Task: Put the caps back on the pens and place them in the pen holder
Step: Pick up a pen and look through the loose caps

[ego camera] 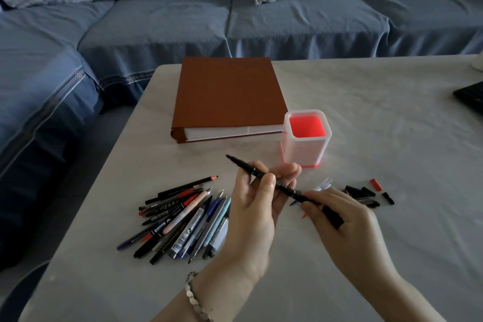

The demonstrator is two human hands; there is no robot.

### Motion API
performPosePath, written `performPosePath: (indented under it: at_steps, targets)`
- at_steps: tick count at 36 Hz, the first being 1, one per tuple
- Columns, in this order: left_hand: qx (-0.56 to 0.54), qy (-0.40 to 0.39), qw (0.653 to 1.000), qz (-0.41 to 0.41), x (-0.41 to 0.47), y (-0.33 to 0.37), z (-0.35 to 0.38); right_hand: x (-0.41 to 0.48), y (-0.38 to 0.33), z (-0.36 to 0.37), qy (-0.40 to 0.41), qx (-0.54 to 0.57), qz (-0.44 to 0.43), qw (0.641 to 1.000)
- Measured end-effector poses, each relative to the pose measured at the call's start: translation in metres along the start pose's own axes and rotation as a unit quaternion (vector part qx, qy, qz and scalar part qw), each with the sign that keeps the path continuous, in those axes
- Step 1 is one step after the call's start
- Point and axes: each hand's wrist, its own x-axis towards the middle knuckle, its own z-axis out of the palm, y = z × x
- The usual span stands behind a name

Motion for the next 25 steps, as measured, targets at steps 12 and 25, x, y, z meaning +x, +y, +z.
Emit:
performPosePath:
  at_steps: [12, 25]
  targets:
    - [0.396, 0.046, 0.916, 0.045, 0.038, 0.029, -0.05, 0.018, 0.045, -0.026, -0.08, 0.117, 0.305, 0.942]
    - [0.465, -0.076, 0.882, -0.008, 0.012, 0.035, -0.056, 0.023, 0.015, -0.036, -0.123, 0.19, 0.241, 0.944]
